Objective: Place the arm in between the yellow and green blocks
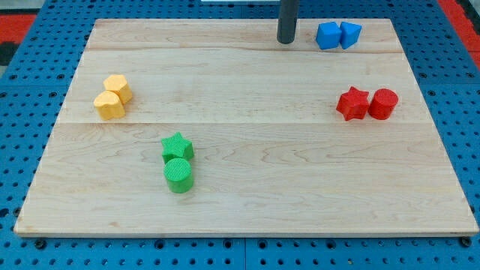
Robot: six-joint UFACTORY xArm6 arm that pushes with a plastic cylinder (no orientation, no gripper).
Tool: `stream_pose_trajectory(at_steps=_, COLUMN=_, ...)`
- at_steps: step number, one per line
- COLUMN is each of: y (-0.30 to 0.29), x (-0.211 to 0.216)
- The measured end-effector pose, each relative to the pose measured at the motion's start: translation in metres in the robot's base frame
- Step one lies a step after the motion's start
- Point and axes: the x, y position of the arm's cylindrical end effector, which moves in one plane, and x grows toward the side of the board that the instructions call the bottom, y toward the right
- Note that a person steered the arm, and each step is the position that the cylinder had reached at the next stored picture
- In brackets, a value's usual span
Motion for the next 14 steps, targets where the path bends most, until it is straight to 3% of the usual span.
stream_pose_trajectory(at_steps=1, y=0.0, x=0.003)
stream_pose_trajectory(at_steps=3, y=-0.057, x=0.151)
stream_pose_trajectory(at_steps=4, y=-0.157, x=0.179)
stream_pose_trajectory(at_steps=5, y=-0.177, x=0.232)
stream_pose_trajectory(at_steps=7, y=-0.185, x=0.244)
stream_pose_trajectory(at_steps=9, y=-0.2, x=0.299)
stream_pose_trajectory(at_steps=10, y=-0.212, x=0.301)
stream_pose_trajectory(at_steps=11, y=-0.278, x=0.316)
stream_pose_trajectory(at_steps=14, y=-0.125, x=0.347)
